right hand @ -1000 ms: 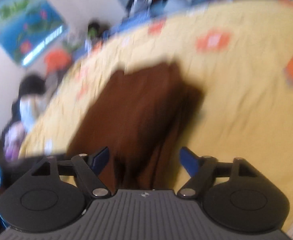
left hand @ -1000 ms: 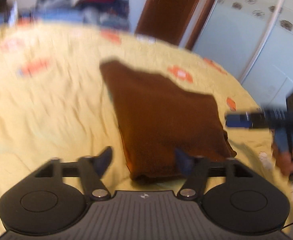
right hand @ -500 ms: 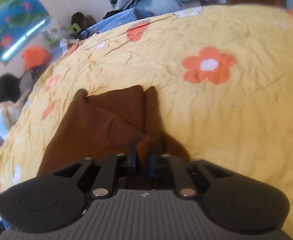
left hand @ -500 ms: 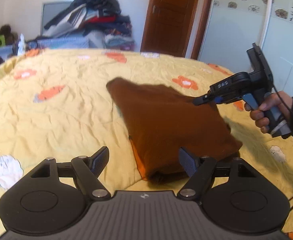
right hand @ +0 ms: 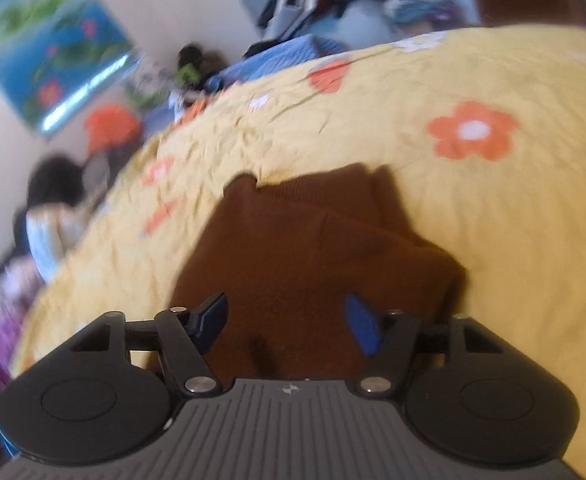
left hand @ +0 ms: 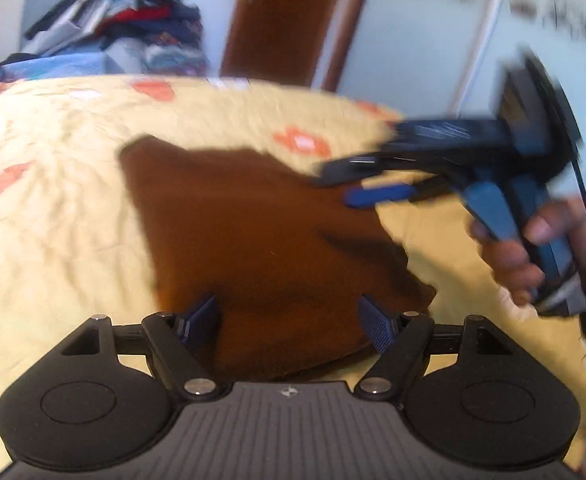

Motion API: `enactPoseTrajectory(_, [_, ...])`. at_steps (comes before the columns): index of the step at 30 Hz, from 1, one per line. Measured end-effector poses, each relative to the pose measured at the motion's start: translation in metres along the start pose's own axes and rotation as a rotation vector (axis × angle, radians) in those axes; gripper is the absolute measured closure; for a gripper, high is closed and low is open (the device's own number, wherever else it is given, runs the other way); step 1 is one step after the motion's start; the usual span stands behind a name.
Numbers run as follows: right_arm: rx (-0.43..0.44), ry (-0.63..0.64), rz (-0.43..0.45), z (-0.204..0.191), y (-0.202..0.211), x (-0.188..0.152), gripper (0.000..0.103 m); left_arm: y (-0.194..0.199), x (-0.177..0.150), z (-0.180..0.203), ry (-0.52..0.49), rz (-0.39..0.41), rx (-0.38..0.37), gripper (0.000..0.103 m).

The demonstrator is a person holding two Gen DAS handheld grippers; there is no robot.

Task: Fold small clothes

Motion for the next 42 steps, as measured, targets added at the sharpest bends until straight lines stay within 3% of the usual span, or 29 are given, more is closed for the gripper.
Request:
enactPoseTrajectory(2, [0.015, -0.012, 0.053, 0.003, 0.032, -0.008, 0.001, 0.011, -0.005, -0.021, 0.082, -0.008, 0.019, 0.018])
enactPoseTrajectory(6, [0.033, -0.065, 0.012, 0.015, 0.057, -0.046, 0.002, -0.001, -0.016, -0.059, 0.341, -0.108, -0.025, 0.020])
enactPoseTrajectory(9, [0.041, -0.054, -0.067, 0.015, 0.042, -0.074, 0.032, -0.016, -0.018, -0.055, 0.345, -0.117, -0.058, 0.039])
enactPoseTrajectory(10, [0.039, -0.038, -0.106, 0.014, 0.032, -0.081, 0.057, -0.020, -0.016, -0.051, 0.309, -0.111, -0.039, 0.046])
enactPoseTrajectory(11, [0.006, 0.013, -0.120, 0.012, 0.025, -0.089, 0.075, -0.023, -0.015, -0.045, 0.245, -0.104, 0.000, 0.053])
enactPoseTrajectory(13, [-0.022, 0.113, -0.087, 0.007, 0.023, -0.092, 0.077, -0.024, -0.013, -0.036, 0.131, -0.113, 0.063, 0.053])
enactPoseTrajectory(15, [-0.034, 0.072, -0.101, 0.008, 0.027, -0.090, 0.072, -0.010, -0.013, -0.034, 0.078, -0.095, 0.117, 0.052])
enactPoseTrajectory(16, [-0.064, 0.073, -0.097, 0.006, 0.033, -0.089, 0.054, 0.003, -0.012, -0.032, 0.040, -0.055, 0.142, 0.051])
enactPoseTrajectory(17, [-0.104, 0.084, -0.084, 0.002, 0.040, -0.089, 0.035, 0.019, -0.013, -0.030, -0.002, -0.010, 0.174, 0.044])
enactPoseTrajectory(18, [-0.135, 0.106, -0.060, -0.003, 0.051, -0.090, 0.027, 0.030, -0.015, -0.027, -0.032, 0.023, 0.201, 0.036])
enactPoseTrajectory(19, [-0.157, 0.130, -0.030, -0.008, 0.061, -0.093, 0.012, 0.037, -0.014, -0.024, -0.043, 0.049, 0.224, 0.021])
enactPoseTrajectory(20, [-0.180, 0.139, -0.003, -0.013, 0.069, -0.096, 0.000, 0.044, -0.017, -0.022, -0.035, 0.070, 0.231, 0.018])
enactPoseTrajectory(22, [-0.218, 0.126, 0.010, -0.017, 0.076, -0.107, 0.000, 0.049, -0.027, -0.015, 0.006, 0.071, 0.215, 0.018])
enactPoseTrajectory(24, [-0.240, 0.098, -0.024, -0.020, 0.070, -0.119, 0.000, 0.035, -0.036, -0.005, 0.026, 0.020, 0.228, 0.018])
enactPoseTrajectory(28, [-0.302, 0.086, -0.054, -0.025, 0.051, -0.136, 0.000, 0.007, -0.052, -0.002, 0.038, -0.078, 0.356, 0.018])
enactPoseTrajectory(31, [-0.392, 0.120, -0.068, -0.034, 0.041, -0.140, 0.000, 0.002, -0.056, 0.001, -0.024, -0.093, 0.395, 0.012])
enactPoseTrajectory(33, [-0.446, 0.132, -0.081, -0.038, 0.036, -0.141, 0.000, 0.005, -0.057, -0.002, -0.006, -0.098, 0.392, 0.009])
enactPoseTrajectory(35, [-0.495, 0.144, -0.090, -0.041, 0.030, -0.142, 0.000, 0.002, -0.060, -0.005, 0.009, -0.109, 0.410, 0.000])
enactPoseTrajectory(37, [-0.544, 0.176, -0.110, -0.045, 0.023, -0.143, 0.000, 0.004, -0.062, -0.006, 0.014, -0.107, 0.413, 0.000])
enactPoseTrajectory(42, [-0.560, 0.161, -0.066, -0.049, 0.021, -0.144, 0.000, -0.004, -0.064, -0.006, 0.011, -0.105, 0.414, 0.000])
Point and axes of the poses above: each gripper's, at about its wrist camera, not at the fingertips, and y roughly against the way its jaws point, z to its right, x to its top, the point moved 5 cm from there along -y, roughly the way its jaws point, and after that the axes turned 6 degrees about y, right-handed, at the moved point
